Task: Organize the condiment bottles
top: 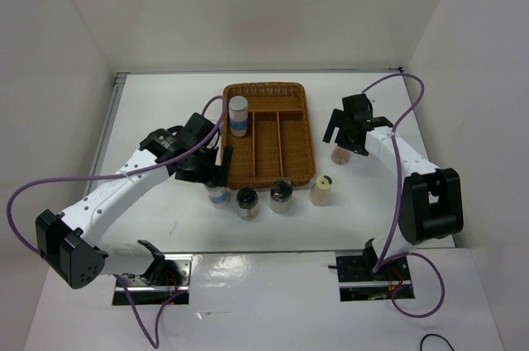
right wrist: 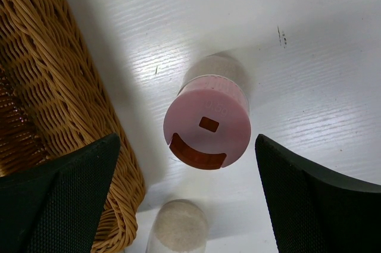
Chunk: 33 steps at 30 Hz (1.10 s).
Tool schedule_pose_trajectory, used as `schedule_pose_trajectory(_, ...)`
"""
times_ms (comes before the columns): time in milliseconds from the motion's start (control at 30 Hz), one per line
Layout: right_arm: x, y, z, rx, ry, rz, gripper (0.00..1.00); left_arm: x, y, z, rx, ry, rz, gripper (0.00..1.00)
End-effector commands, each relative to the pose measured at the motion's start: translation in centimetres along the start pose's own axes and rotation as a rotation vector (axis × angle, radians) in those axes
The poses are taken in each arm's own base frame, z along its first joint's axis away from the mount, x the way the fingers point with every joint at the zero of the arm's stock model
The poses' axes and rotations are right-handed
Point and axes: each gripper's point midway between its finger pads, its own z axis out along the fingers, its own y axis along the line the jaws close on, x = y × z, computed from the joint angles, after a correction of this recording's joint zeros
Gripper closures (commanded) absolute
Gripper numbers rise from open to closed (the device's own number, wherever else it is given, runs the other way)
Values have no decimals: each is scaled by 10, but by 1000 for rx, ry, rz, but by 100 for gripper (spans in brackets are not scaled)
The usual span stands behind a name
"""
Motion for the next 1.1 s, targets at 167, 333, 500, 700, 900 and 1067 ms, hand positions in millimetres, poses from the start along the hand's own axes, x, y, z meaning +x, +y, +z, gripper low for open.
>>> schedule_pose_trajectory(167,-22,6,-4,-13,-55,8,2,6,-1,4,-22,0,-42,1)
schedule_pose_trajectory(333,-22,6,-4,-13,-55,8,2,7,4,17,-79,16,-39,1)
schedule_pose_trajectory(500,-22,6,-4,-13,-55,8,2,4,13,29,-146,22,-33,1)
schedule_pose_trajectory(700,-23,4,-7,-5,-60,9,2,-5,13,33,-162,-5,-43,4)
schedule_pose_trajectory(900,-23,4,-7,-5,-60,9,2,-5,7,42,-141,18,-43,8)
schedule_pose_trajectory(1067,-25,1,-6,0,-61,16,2,-6,7,44,-141,18,-34,17)
